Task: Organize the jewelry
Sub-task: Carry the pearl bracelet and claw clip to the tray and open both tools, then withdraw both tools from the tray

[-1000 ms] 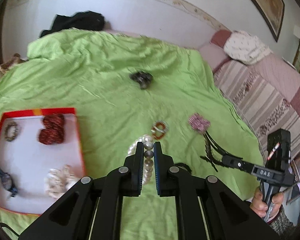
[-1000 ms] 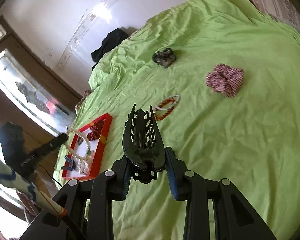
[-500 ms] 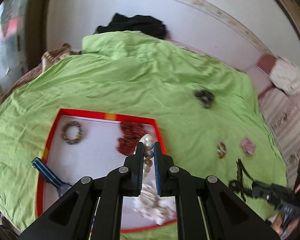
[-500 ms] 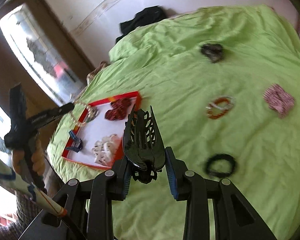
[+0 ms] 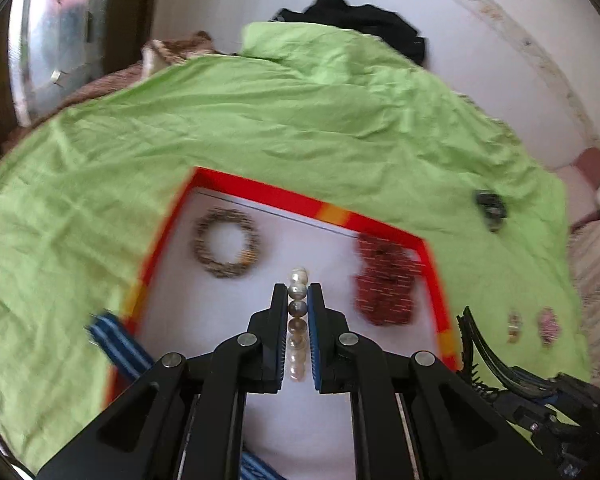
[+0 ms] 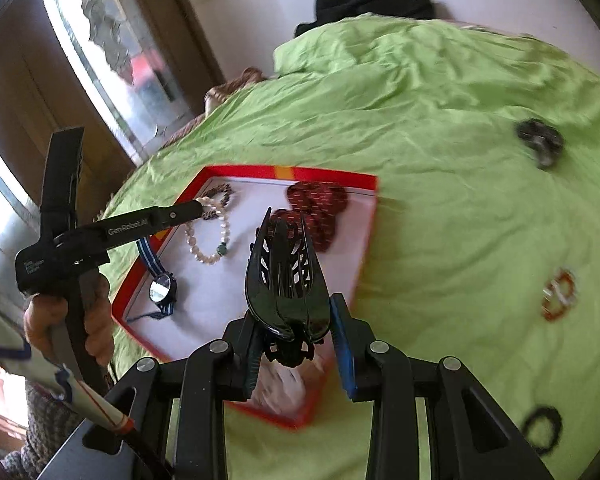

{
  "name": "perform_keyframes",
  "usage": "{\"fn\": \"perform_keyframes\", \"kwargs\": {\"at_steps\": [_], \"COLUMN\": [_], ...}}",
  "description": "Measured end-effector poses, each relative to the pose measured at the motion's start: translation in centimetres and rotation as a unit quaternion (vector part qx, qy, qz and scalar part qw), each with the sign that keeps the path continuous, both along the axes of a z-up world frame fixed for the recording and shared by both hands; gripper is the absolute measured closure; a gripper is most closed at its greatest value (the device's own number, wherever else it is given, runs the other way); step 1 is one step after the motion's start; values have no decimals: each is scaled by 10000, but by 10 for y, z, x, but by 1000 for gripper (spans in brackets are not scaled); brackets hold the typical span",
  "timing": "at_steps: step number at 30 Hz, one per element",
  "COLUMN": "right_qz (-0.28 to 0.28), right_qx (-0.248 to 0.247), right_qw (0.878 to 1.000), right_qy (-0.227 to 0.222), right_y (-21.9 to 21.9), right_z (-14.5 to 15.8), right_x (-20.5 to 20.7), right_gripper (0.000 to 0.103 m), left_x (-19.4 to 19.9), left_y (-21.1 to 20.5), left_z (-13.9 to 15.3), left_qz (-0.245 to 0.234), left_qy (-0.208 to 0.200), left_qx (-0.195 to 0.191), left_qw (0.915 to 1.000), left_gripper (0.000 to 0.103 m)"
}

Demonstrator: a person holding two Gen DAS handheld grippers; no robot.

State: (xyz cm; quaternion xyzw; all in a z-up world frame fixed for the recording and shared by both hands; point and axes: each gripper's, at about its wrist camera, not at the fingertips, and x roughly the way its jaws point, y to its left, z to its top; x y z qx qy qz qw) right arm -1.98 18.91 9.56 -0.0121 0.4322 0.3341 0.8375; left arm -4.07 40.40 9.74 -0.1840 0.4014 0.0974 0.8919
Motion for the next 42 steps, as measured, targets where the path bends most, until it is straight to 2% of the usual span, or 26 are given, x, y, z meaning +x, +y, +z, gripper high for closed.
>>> {"fn": "perform_keyframes", "kwargs": {"at_steps": [2, 11, 17, 24, 26, 28, 29, 31, 34, 42], "right_qz": [96, 306, 283, 281, 266, 259, 251, 220, 242, 258], "right_qx": [-92, -302, -340, -460, -438, -383, -351, -308, -263, -308], "right_qw": [9999, 9991, 9990, 9985, 9987, 9989, 9990, 9993, 9994, 9988], "right_qy": [-13, 0, 96, -33, -7, 59, 74, 20, -35, -279], "right_y": [16, 50, 53, 58, 57, 56, 55, 53, 51, 46], "right_z": [-7, -29, -39, -39, -40, -40, -40, -37, -31, -20], "right_x": [4, 12, 13, 8, 8, 8, 8, 5, -1, -21], "right_gripper": [69, 69, 69, 68, 67, 61, 54, 46, 45, 44], "left_x": [2, 4, 2, -3, -5, -8, -9, -12, -16, -19], "left_y": [9, 40, 37, 34, 31, 27, 26, 23, 22, 21], "left_z": [-4, -21, -21, -18, -15, -10, -8, -2, 3, 4], "left_qz": [187, 696, 703, 593, 523, 525, 521, 471, 477, 531], "left_qy": [92, 332, 319, 93, -17, -156, -241, -379, -546, -570], "left_qx": [158, -21, 138, 13, -13, 38, 59, 57, 9, 59], "left_qw": [9997, 9970, 9969, 9982, 9986, 9985, 9983, 9982, 9974, 9969], "left_gripper": [94, 94, 94, 93, 86, 62, 60, 59, 52, 52]}}
